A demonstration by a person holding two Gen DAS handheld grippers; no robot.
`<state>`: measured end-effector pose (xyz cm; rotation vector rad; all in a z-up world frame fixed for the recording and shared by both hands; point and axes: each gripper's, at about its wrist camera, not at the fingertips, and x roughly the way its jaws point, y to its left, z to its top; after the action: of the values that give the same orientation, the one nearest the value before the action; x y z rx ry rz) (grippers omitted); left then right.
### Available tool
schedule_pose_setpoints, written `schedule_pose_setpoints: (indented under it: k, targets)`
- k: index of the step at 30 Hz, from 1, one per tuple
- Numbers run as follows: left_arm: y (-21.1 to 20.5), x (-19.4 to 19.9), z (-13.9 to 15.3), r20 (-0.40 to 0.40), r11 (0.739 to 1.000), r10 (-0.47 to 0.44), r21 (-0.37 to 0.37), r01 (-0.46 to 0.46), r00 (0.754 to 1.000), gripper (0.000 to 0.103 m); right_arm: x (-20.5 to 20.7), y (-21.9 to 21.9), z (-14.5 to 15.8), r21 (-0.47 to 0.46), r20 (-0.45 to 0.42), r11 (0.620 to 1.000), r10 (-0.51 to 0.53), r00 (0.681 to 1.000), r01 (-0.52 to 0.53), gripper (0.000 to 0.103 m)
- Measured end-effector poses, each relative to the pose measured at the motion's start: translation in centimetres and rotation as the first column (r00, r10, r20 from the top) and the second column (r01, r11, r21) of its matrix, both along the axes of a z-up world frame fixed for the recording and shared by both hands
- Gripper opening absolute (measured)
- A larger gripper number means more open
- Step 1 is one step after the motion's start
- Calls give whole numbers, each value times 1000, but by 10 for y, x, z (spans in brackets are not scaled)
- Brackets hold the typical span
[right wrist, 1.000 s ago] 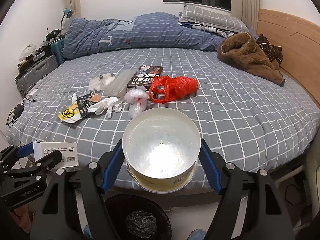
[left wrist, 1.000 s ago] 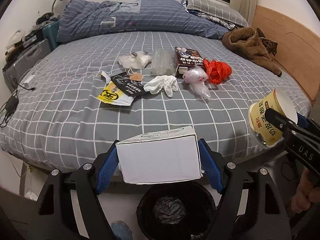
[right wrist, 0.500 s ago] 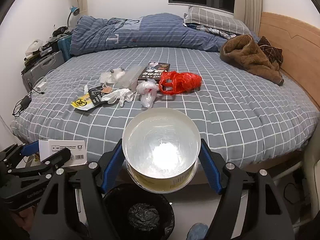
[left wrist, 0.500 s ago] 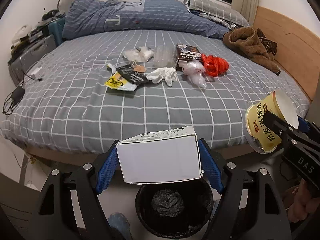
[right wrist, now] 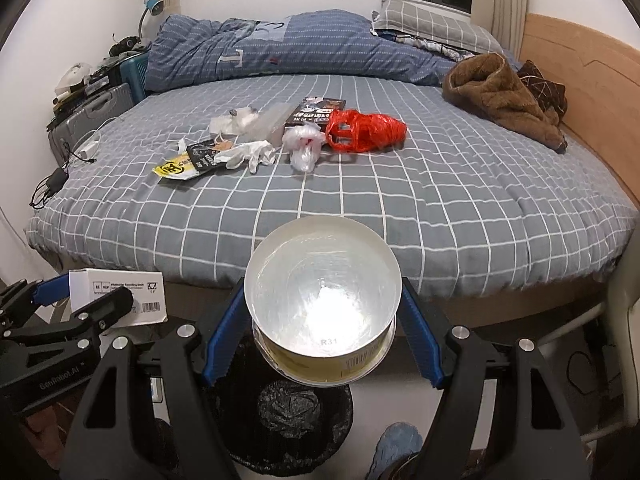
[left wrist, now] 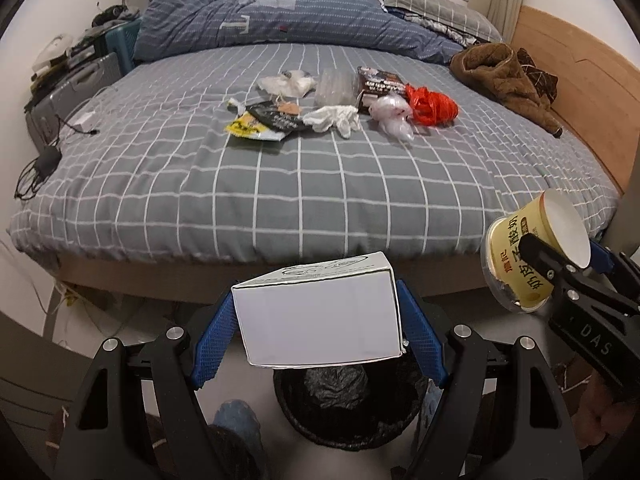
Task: Collect trash
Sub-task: 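Carry the white box with the left tool over the black trash bin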
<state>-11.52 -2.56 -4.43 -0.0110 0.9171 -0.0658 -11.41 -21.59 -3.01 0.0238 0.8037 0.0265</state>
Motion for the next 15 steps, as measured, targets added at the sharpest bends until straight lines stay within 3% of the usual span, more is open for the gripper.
schedule_pose_setpoints:
  k: [8,15]
  targets:
    - [1,-24,-11,-39,1000,12,27,-11,999,75,-27,0,-15,4,-55,1000,-4,998,4,69]
    - [2,-39,-24,-78,1000,5,6,-5,997,75,-43,-3,-30,10,-111,1000,-14,994,15,69]
